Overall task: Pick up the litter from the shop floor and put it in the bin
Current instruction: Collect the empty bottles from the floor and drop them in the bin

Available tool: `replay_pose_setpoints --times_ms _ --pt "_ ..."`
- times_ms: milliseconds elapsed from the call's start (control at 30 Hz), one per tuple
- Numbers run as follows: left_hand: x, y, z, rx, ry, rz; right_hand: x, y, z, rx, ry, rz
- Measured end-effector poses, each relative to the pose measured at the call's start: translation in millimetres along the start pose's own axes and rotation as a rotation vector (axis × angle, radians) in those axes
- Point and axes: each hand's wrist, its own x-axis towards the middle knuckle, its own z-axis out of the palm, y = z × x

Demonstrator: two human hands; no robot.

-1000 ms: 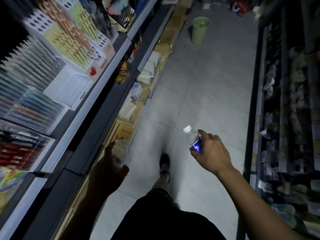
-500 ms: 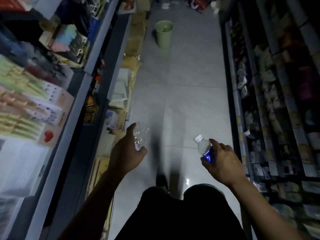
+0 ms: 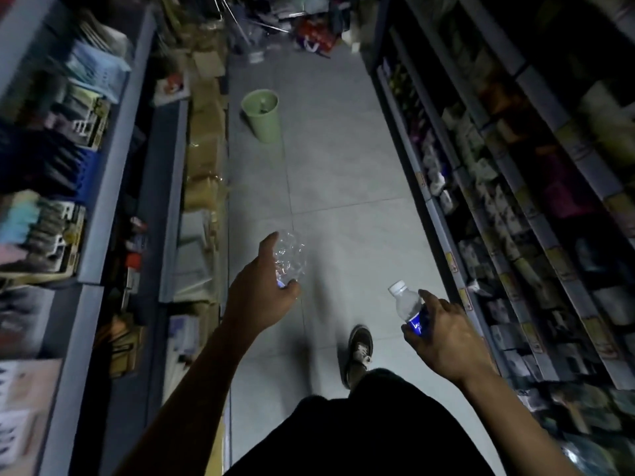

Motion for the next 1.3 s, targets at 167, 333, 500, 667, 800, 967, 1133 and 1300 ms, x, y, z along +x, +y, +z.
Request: replay_pose_setpoints --times_ms 167,333,500,667,800,967,1133,1300 --pt "60.2 11.8 -0.8 -0.032 -0.002 -0.037 95.6 -16.0 -28.6 0.004 -0.004 -0.058" --pt "107.0 4.4 -12.7 -0.065 0.055 -0.164 193.5 -47.8 -53.0 -0.059 -0.031 -0.192" --pt "160.6 -21.8 -30.3 -0.089 0.113 -0.235 289.3 -95.9 -69.8 -0.054 -0.034 -0.308" --pt "241.7 -47.2 -49.6 -0.101 0.147 -0.278 385.6 -149.4 -76.1 -0.065 -0.031 -0.363" --pt "316.2 -60.9 -72.2 -0.127 0.14 -0.286 439.8 -185.3 -82.5 -0.08 -0.038 -0.356" --pt "418.4 -59.8 -97.5 -0.133 0.084 -0.183 497.4 -212.9 -90.5 -0.108 -0.021 -0.29" --pt "510.7 -40.8 -112.2 -0.168 0.058 -0.086 543.5 -218.2 -102.0 -0.104 -0.018 -0.204" --pt "602.7 -8.6 -115.1 -0.154 0.02 0.047 603.2 -205.4 -117.6 -0.076 -0.038 -0.117"
